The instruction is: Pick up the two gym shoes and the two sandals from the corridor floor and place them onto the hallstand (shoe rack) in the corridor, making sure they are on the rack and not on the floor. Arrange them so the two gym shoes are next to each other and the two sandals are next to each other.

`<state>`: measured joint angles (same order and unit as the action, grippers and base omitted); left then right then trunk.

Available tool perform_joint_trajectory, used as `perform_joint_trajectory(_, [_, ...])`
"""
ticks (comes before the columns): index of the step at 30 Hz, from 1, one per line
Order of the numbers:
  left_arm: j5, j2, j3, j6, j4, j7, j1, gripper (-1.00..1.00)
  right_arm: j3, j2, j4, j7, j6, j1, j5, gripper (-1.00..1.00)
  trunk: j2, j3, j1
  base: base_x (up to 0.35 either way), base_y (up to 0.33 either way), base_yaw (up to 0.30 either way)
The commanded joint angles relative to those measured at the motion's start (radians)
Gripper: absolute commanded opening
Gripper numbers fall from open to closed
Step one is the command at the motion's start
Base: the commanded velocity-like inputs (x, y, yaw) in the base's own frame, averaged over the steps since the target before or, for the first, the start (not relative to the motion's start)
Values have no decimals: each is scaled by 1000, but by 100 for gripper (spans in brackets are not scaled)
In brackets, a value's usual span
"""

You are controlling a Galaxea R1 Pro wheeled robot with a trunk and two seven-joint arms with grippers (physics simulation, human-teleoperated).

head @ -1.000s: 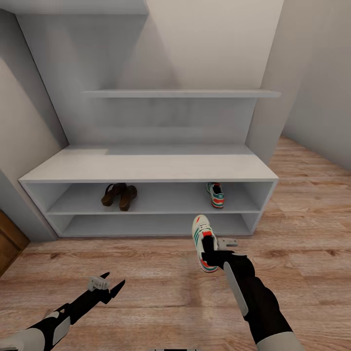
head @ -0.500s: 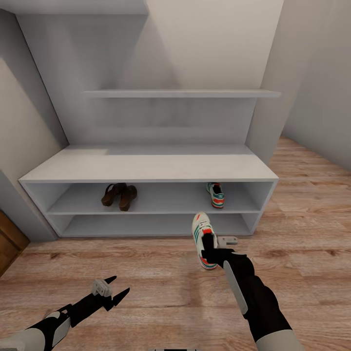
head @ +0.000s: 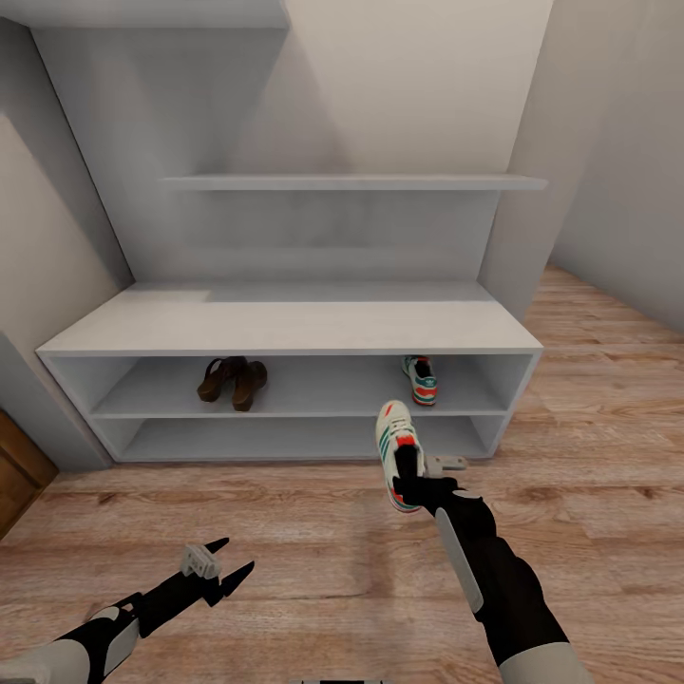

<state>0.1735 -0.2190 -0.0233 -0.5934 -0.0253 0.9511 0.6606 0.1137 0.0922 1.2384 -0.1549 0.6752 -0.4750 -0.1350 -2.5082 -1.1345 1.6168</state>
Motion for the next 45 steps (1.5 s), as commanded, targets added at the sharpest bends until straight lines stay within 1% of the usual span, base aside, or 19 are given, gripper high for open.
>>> perform_joint_trajectory(1, [7, 1, -3, 0, 1, 6, 1, 100, 1, 0, 1, -9, 3, 0, -11, -100, 0, -1, 0, 0, 0, 0])
perform_joint_trajectory(5, [7, 8, -3, 0, 1, 16, 1, 100, 1, 0, 2, -9, 2, 0, -11, -100, 0, -1, 0, 0, 0, 0])
perform_joint_trajectory(12, [7, 10, -16, 0, 1, 18, 1, 100, 1, 0, 3, -9, 2, -1, -11, -100, 0, -1, 0, 10, 0, 0])
perform_joint_trajectory(21, [7, 15, -21, 0, 1, 20, 1, 100, 0, 0, 4, -9, 2, -1, -11, -100, 0, -1, 0, 241, 0, 0])
perform_joint_trajectory(30, [7, 15, -21, 0, 2, 20, -3, 100, 0, -1, 4, -9, 3, -1, -11, -100, 0, -1, 0, 68, 0, 0])
perform_joint_trajectory(45, [7, 15, -23, 0, 1, 20, -4, 100, 0, -1, 6, -9, 3, -1, -11, -100, 0, -1, 0, 278, 0, 0])
